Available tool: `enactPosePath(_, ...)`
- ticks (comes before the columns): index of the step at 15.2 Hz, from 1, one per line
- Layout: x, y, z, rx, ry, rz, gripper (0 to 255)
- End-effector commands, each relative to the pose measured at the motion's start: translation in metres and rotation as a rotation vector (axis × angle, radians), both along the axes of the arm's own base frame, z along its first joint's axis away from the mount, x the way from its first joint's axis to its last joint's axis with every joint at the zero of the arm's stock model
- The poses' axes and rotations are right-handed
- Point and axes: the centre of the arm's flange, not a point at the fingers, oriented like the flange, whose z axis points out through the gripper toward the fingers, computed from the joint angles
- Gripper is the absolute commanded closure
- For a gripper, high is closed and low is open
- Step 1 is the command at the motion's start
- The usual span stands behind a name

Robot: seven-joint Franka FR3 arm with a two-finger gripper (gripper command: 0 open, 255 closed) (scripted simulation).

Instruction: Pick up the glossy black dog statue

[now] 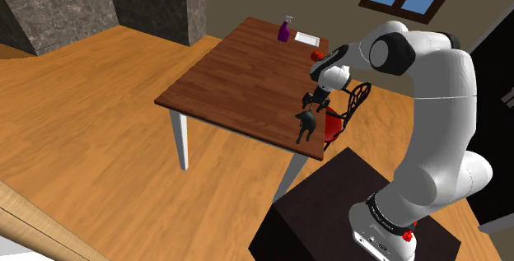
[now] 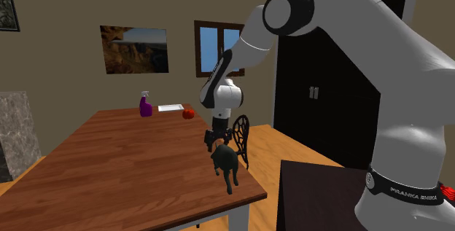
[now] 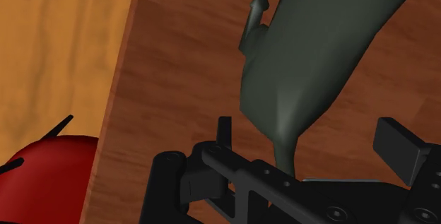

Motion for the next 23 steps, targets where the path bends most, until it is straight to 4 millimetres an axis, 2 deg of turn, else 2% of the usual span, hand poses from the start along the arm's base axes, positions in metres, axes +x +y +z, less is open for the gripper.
enactPosePath(1, 0.0, -0.001, -0.011, 0.0, 0.0, -0.001, 0)
enactPosePath(4, 0.0, -0.001, -0.027, 0.0, 0.0, -0.001, 0)
enactPosePath(7, 0.0, -0.001, -0.03, 0.0, 0.0, -0.001, 0)
enactPosePath(8, 0.0, -0.001, -0.03, 0.0, 0.0, -0.001, 255)
enactPosePath(17, 0.0, -0.001, -0.03, 0.0, 0.0, -0.001, 255)
enactPosePath(23, 0.0, -0.001, 0.002, 0.0, 0.0, -0.001, 255)
